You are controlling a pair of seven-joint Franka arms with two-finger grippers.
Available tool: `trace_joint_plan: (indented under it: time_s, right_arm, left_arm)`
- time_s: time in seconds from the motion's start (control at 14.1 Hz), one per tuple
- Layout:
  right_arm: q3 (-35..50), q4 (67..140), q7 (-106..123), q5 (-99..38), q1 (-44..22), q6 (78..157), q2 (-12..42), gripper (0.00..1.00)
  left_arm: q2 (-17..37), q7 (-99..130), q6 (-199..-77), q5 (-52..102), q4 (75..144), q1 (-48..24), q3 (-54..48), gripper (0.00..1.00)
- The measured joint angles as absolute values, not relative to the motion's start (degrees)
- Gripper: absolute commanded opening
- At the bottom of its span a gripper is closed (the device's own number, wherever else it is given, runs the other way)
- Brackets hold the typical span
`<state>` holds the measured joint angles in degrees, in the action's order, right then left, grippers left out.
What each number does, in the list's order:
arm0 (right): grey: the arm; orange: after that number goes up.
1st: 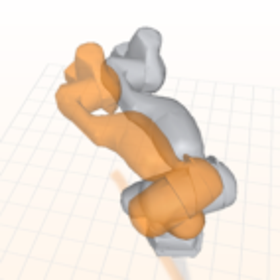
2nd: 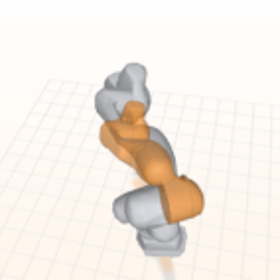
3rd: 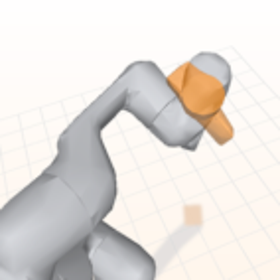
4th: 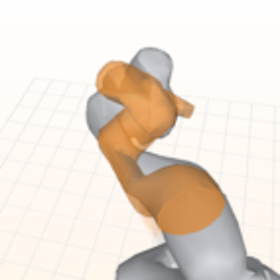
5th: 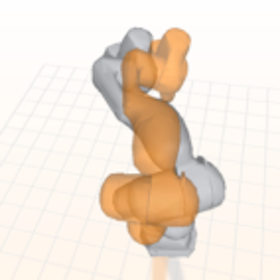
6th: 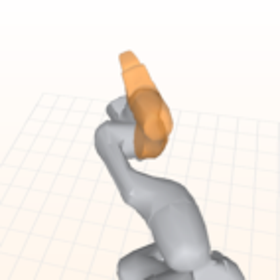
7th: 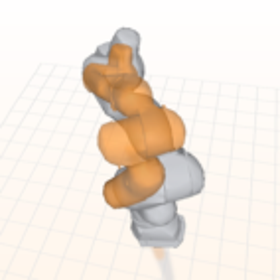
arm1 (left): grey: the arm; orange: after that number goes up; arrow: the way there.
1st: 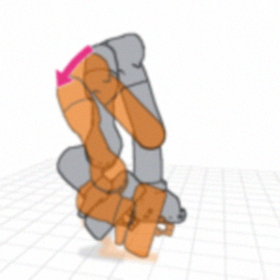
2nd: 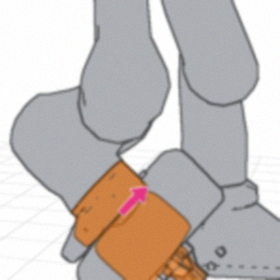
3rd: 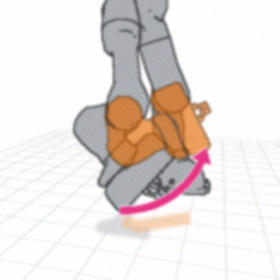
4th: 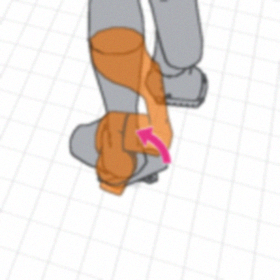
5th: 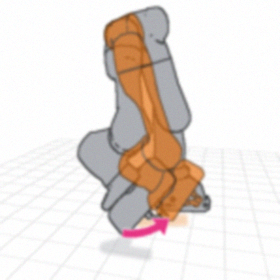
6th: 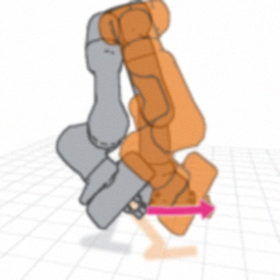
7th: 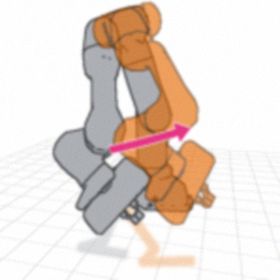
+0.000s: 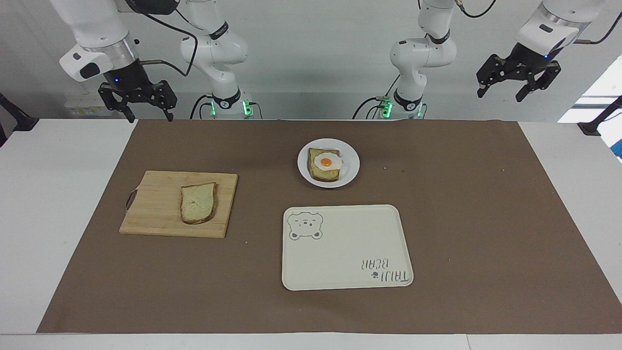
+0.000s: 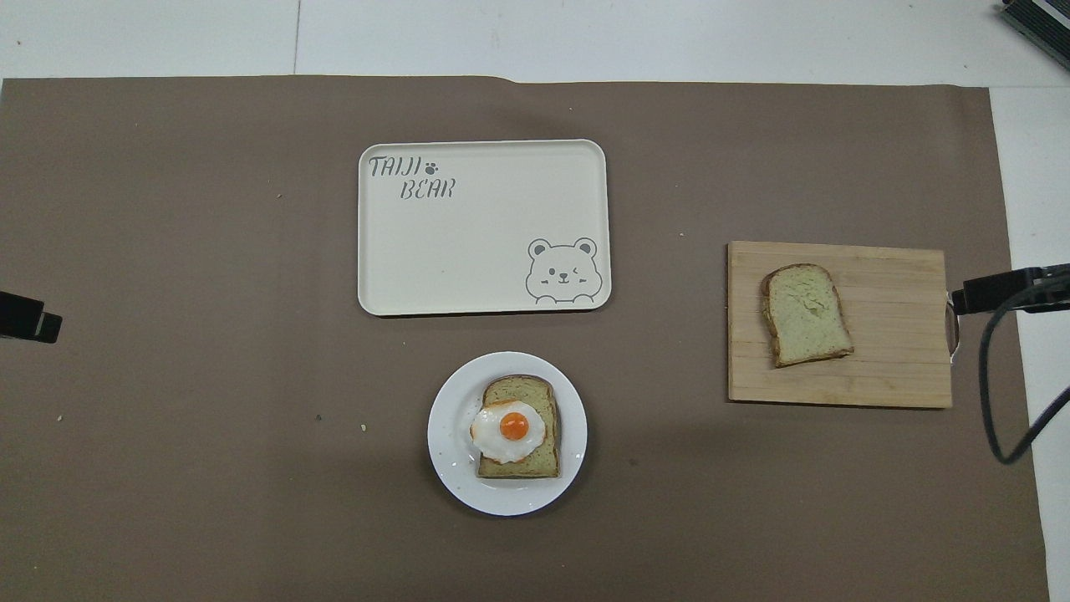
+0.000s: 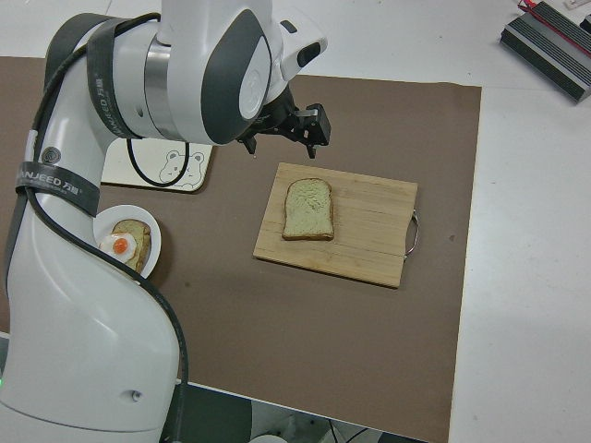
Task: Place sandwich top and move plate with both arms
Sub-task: 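Reach the right gripper over the bread slice on the cutting board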
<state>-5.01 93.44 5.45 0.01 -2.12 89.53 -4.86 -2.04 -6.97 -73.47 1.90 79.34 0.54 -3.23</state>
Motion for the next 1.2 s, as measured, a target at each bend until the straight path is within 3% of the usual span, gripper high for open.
trace_joint_plan:
  time_s: [0.35, 0.71, 1.2]
  right_arm:
    - [-5.26, 97.54, 6.25, -4.36, -1.89, 94.41, -4.81, 1.0]
    - [-5.51, 106.31, 12.2, -4.53, 0.15, 106.33, -2.46, 1.0]
    - [-5.76, 107.97, 16.56, -5.26, 3.56, 107.04, -1.46, 1.0]
  left_arm:
    - [-2.04, -6.97, -73.47, 1.9, 79.34, 0.54, -3.23, 1.0]
    - [-2.06, -6.97, -73.47, 1.9, 79.34, 0.55, -3.12, 1.0]
    - [-2.06, -6.97, -73.47, 1.9, 79.34, 0.61, -2.83, 1.0]
